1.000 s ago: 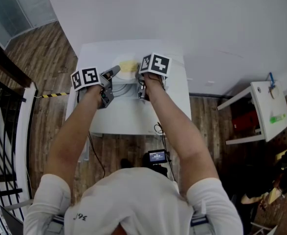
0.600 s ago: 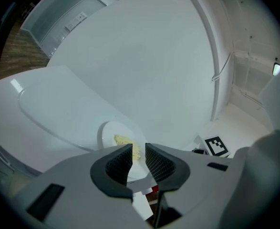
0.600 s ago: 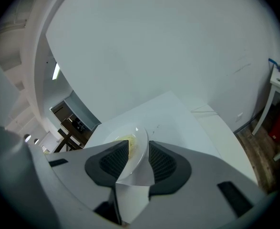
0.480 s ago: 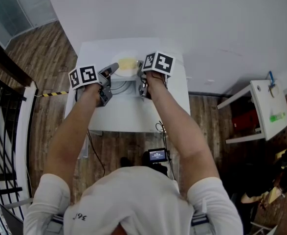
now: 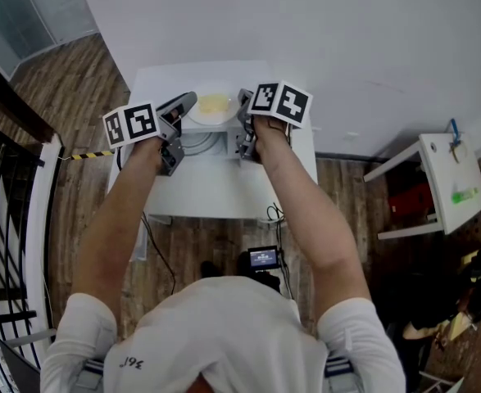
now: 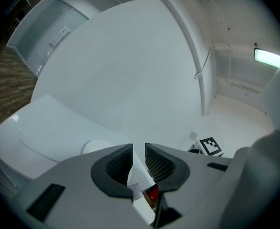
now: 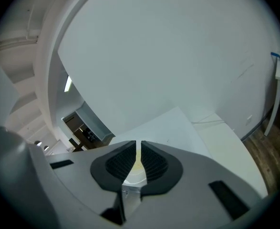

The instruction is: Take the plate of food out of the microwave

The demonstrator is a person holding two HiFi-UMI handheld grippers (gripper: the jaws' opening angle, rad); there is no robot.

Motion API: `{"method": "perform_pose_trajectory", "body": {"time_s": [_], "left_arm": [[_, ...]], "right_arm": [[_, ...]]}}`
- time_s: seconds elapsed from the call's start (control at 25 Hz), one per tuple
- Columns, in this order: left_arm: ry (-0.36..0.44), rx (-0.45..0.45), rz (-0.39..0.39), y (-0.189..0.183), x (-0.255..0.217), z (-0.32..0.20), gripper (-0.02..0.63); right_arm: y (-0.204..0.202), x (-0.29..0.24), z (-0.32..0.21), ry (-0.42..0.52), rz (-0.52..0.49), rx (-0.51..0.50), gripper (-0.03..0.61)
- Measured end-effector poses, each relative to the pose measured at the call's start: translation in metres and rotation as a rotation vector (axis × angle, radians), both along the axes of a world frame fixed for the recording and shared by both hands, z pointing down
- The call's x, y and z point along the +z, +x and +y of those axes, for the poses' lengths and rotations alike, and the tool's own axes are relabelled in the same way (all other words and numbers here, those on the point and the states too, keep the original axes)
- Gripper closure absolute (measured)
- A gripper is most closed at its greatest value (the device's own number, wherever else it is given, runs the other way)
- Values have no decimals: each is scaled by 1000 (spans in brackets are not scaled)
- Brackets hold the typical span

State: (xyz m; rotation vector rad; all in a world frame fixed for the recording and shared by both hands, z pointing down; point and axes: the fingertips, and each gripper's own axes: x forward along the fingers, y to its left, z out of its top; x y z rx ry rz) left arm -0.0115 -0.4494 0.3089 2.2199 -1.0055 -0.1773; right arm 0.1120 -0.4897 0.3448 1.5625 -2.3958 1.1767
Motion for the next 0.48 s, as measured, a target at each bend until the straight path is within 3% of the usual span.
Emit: {"method": "perform_pose_trajectory", "body": {"time_s": [0.12, 0.48], "left_arm": [[31, 14, -5, 2, -8, 14, 529], [114, 21, -24, 5, -25, 56, 529]], "right_arm": [[0, -18, 11, 49, -29, -10, 575], [4, -56, 53, 153, -97, -65, 576]]}}
